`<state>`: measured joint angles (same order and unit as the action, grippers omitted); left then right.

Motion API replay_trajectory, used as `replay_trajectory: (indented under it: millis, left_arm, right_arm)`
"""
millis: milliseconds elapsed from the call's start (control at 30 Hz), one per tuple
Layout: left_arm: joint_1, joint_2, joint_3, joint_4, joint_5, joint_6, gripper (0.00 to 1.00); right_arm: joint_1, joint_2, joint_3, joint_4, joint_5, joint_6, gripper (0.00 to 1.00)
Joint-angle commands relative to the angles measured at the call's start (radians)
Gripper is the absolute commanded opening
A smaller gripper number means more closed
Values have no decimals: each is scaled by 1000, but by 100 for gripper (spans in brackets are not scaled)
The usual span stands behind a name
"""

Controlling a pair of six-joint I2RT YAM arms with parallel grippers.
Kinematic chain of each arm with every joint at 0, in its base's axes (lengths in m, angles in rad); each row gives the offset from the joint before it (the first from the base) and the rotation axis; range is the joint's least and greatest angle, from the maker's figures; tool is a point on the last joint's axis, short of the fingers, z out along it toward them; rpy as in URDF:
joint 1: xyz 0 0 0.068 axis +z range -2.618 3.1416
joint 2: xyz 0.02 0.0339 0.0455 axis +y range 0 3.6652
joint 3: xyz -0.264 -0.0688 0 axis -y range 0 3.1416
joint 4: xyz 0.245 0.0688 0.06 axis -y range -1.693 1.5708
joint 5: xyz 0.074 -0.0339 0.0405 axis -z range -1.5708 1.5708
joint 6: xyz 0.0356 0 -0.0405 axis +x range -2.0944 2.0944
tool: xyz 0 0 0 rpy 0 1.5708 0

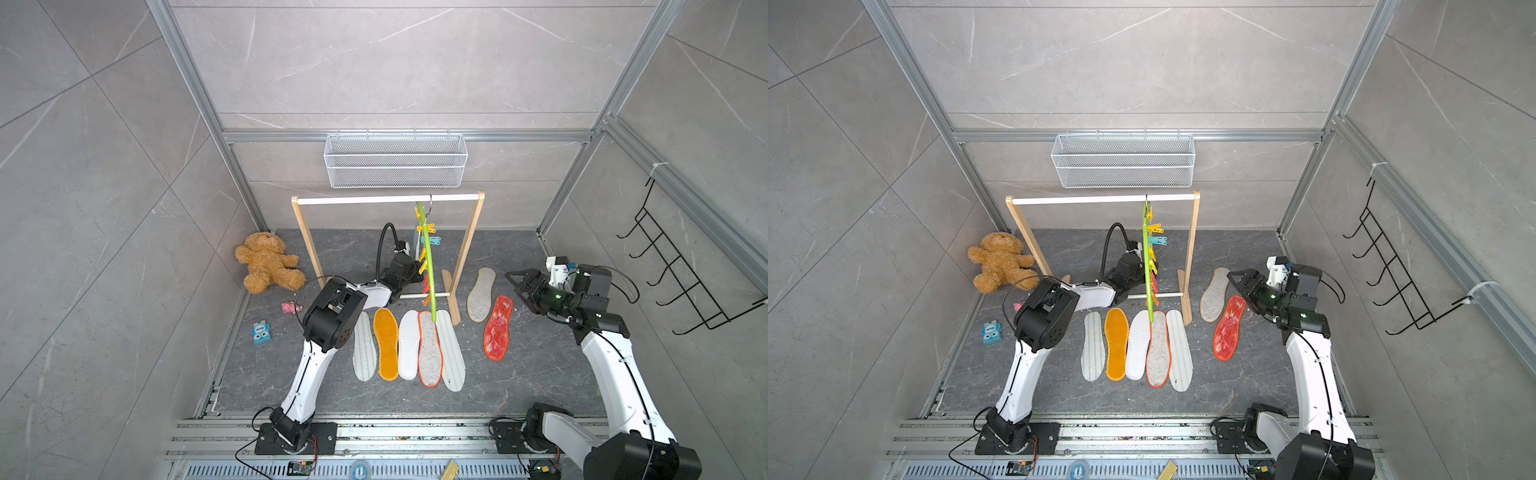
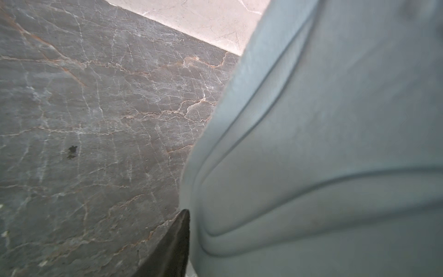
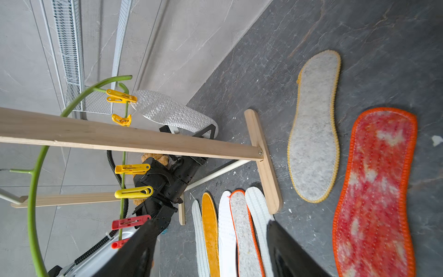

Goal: Take the shoe insoles off the hanger
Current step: Remove the insole from the hanger.

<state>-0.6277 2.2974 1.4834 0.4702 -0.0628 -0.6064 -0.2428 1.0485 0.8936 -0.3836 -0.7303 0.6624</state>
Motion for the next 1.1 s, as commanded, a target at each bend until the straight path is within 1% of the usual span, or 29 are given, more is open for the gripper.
replay_trajectory:
  millis: [0, 233, 367, 767, 1067]
  left_arm:
    - [6, 25, 36, 3, -10, -6, 36]
    - [14, 1, 23, -16, -5, 12, 18]
    - [16, -14, 15, -22, 6, 34, 11]
    - [18, -67, 1, -93, -4, 119, 2]
    - [18, -111, -12, -161, -42, 200, 0]
  right_arm:
    - [-4, -13, 7, 32, -20, 21, 75]
    - [-3, 18, 14, 107, -41, 79, 74]
    - [-4, 45, 29, 145, -50, 109, 73]
    - [-3, 148, 114, 219, -59, 155, 73]
    - [-3, 252, 174, 314, -75, 225, 72]
